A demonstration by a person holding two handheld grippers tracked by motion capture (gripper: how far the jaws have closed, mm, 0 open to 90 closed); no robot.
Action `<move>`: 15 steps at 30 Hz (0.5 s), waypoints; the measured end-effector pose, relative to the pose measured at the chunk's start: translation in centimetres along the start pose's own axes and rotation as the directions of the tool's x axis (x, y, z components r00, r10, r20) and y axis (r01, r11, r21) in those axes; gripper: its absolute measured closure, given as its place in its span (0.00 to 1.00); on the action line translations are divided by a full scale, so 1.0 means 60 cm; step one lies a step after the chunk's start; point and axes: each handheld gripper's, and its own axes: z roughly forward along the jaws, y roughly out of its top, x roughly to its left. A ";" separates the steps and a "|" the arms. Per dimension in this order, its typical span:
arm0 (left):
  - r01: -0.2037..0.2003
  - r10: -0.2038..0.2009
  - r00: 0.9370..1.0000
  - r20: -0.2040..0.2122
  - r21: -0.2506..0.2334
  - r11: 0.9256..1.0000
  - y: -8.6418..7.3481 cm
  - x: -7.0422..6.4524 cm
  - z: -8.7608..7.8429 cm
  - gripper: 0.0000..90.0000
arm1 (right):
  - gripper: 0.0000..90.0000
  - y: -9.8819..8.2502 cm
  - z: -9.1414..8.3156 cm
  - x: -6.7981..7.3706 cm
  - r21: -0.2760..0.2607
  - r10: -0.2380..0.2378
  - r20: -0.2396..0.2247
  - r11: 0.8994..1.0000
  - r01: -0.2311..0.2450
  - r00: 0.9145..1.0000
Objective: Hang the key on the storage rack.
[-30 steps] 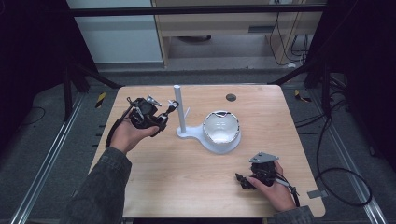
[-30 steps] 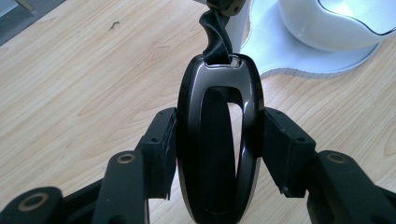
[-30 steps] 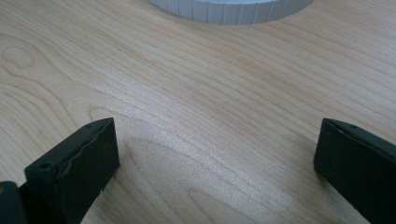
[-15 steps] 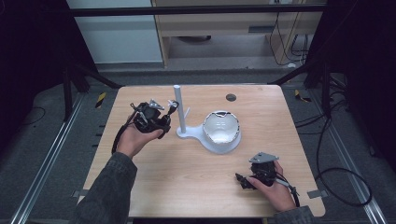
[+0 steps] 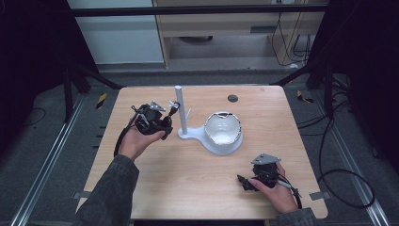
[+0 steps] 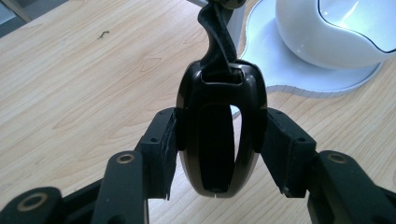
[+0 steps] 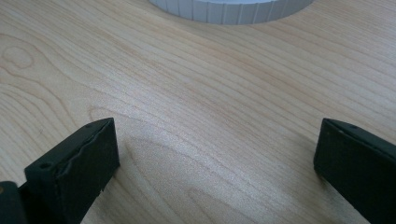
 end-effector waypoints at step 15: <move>0.031 -0.029 0.999 0.016 -0.077 0.997 -0.013 -0.001 0.000 0.54 | 0.00 0.000 0.000 0.000 0.000 -0.001 0.000 1.000 0.001 1.000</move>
